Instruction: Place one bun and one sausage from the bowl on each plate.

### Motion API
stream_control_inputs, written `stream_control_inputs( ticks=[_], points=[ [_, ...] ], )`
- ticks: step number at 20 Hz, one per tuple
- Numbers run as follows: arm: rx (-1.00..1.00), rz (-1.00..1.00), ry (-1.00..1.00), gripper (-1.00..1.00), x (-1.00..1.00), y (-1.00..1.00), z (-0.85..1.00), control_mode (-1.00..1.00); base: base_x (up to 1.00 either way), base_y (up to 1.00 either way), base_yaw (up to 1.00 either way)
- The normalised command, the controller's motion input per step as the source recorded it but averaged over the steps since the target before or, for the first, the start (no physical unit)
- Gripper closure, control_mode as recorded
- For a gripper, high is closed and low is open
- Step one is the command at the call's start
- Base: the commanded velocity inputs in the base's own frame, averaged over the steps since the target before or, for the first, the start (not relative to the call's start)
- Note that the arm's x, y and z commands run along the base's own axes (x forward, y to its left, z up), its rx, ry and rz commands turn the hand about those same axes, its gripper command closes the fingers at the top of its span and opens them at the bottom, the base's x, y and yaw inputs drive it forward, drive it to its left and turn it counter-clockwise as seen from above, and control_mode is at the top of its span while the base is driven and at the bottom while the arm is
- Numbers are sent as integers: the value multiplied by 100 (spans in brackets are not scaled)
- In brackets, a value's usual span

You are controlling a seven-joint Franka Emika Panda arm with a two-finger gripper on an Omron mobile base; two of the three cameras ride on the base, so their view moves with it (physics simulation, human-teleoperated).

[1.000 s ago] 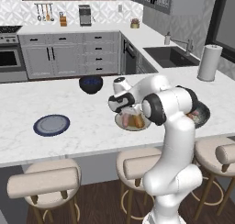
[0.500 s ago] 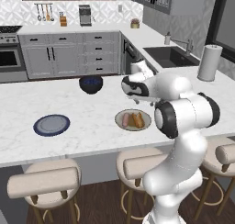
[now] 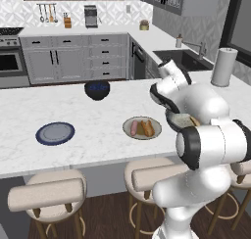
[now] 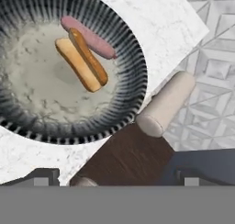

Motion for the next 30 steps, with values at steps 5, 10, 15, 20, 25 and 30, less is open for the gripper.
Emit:
stream_control_inputs(
  ticks=[5, 10, 15, 20, 25, 30],
  points=[
    [-30, 6, 26, -100, -6, -100, -45, -100, 0, 0, 0],
    [6, 16, 36, -100, 53, -99, -23, -100, 0, 0, 0],
    [39, 9, 25, -100, 94, -57, -17, -100, 0, 0, 0],
    [22, 4, 2, -100, 67, 33, -37, -100, 0, 0, 0],
    [8, 11, 4, -100, 20, 51, -78, -100, 0, 0, 0],
    [-5, 7, -7, -100, -18, 1, -54, -100, 0, 0, 0]
  ],
)
